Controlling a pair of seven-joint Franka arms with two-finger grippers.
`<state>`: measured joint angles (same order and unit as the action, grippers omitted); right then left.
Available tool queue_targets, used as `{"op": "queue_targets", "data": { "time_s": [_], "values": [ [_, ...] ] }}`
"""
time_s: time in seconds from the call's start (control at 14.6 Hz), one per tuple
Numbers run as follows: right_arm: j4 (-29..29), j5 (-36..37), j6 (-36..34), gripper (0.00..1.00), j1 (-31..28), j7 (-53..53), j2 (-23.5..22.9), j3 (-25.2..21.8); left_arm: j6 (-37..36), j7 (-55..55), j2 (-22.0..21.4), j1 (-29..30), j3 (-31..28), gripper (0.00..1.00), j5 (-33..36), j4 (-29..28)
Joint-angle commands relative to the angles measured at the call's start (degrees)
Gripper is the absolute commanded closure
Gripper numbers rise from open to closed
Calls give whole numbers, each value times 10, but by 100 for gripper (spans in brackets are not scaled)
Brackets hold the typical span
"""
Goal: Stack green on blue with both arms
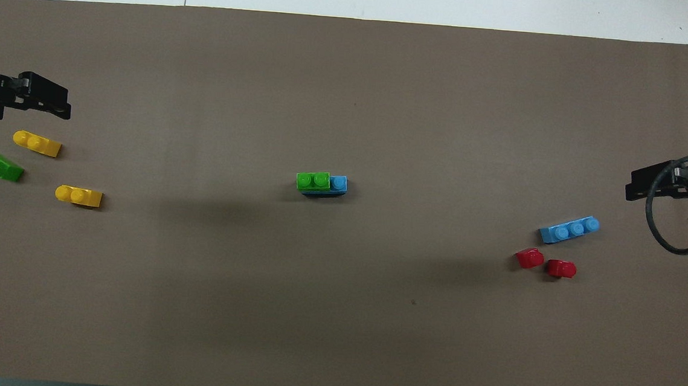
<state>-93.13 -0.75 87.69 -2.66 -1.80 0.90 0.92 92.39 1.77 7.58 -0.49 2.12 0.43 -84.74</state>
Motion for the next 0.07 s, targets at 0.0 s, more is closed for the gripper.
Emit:
{"op": "queue_targets", "data": {
  "time_s": [0.0],
  "values": [
    [4,12,-2,0,-2,13,-3,2,7,-10,-8,-1,-2,0,-11,-9]
  ]
}}
